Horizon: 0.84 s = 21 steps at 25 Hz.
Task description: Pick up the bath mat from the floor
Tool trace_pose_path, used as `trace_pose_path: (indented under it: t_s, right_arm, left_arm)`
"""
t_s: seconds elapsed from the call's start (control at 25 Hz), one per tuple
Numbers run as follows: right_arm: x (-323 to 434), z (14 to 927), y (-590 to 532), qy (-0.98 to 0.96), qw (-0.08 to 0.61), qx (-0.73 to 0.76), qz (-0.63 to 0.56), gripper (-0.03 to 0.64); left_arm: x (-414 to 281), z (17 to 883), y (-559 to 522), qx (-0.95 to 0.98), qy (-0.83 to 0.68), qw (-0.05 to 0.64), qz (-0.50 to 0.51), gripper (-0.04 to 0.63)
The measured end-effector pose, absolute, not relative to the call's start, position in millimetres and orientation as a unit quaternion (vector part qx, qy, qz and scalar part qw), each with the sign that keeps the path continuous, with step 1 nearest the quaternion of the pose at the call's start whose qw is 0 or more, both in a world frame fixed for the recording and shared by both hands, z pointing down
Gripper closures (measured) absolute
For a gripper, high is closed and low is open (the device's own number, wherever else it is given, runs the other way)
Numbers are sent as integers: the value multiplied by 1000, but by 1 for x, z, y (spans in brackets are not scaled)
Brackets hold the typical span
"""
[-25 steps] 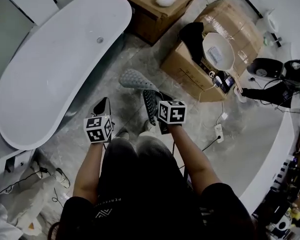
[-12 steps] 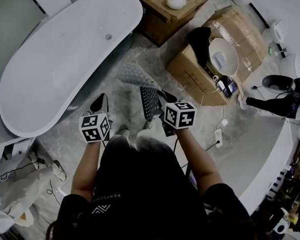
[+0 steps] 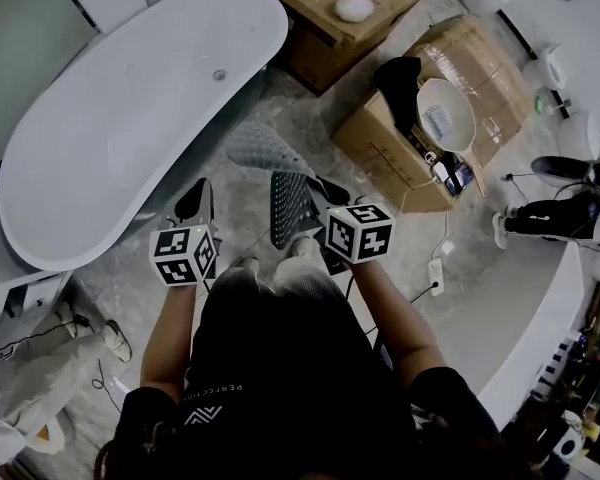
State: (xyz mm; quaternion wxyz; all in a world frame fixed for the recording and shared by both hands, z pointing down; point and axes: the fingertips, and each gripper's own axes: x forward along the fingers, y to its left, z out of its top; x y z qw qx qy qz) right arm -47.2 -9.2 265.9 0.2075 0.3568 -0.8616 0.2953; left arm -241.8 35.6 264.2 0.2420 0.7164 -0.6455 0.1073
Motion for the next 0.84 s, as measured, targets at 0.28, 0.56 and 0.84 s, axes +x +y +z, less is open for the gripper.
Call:
trace_pose_path:
  t_s: [0.28, 0.56, 0.84]
  right_arm:
    - [-59, 256, 4, -870, 206, 346, 285, 603]
    - [-63, 249, 8, -872, 203, 347, 280, 603]
    - [-66, 245, 8, -874, 204, 345, 274, 603]
  left_arm:
    - [-248, 249, 40, 717, -650, 233, 95, 588]
    - [-250, 249, 44, 717, -650, 236, 89, 588]
    - [-247, 249, 45, 719, -648, 237, 87, 588]
